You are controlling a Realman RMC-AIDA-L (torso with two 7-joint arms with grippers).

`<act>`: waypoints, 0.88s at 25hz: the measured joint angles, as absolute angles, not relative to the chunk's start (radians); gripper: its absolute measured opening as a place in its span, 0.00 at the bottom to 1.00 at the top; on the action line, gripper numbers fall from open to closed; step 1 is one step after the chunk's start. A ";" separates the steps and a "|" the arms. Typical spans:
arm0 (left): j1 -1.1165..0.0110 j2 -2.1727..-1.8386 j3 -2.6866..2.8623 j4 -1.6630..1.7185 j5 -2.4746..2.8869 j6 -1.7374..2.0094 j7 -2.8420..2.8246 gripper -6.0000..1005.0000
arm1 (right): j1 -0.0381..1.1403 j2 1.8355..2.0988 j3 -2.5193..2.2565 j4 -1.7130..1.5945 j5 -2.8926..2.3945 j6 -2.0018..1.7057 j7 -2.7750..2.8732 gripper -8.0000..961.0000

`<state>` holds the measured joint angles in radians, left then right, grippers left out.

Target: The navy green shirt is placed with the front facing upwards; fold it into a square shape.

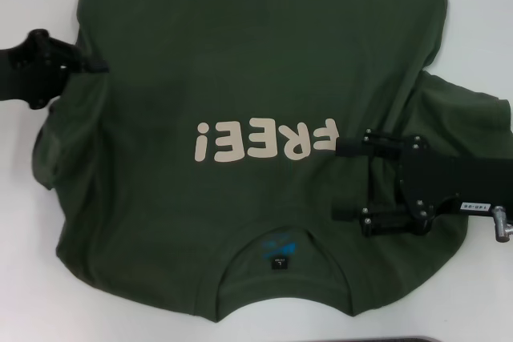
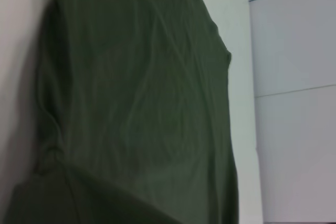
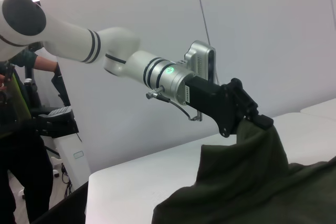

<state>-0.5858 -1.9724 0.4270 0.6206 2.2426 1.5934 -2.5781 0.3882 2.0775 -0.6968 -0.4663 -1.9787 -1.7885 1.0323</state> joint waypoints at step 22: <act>-0.636 -2.071 0.429 0.464 2.221 1.359 -2.534 0.02 | 0.388 2.080 -0.683 -0.466 -1.977 -1.785 1.032 0.96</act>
